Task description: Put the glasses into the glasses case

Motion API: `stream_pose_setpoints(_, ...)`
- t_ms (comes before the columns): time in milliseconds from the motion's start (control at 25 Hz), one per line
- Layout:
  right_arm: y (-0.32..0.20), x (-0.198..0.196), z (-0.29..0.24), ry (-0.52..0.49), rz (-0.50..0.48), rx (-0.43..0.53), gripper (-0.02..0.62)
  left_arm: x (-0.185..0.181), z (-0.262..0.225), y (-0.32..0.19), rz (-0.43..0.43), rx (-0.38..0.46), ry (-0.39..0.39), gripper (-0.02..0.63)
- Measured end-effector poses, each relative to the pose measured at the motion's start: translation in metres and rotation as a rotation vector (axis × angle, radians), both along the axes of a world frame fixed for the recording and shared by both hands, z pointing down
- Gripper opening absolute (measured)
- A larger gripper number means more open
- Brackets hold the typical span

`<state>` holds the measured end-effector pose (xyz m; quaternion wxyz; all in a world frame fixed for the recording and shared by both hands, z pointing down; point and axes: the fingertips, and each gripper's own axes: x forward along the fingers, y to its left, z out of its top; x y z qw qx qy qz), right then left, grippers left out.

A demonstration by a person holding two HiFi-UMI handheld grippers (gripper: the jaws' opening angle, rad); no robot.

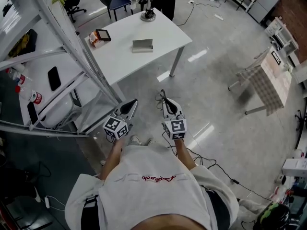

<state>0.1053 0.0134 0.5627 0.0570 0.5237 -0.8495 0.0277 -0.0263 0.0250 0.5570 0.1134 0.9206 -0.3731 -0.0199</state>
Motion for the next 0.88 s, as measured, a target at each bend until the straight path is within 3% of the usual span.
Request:
stream_pose_setpoints(360, 0.007, 0.021, 0.011, 0.009, -0.002, -0.015, 0.017, 0.031, 0.01, 0.008, 0.027, -0.012, 0.002, 0.014)
stream_pose_setpoints(880, -0.003, 0.017, 0.02, 0.025, -0.053, -0.027, 0.018, 0.03, 0.022, 0.001, -0.012, -0.029, 0.009, 0.014)
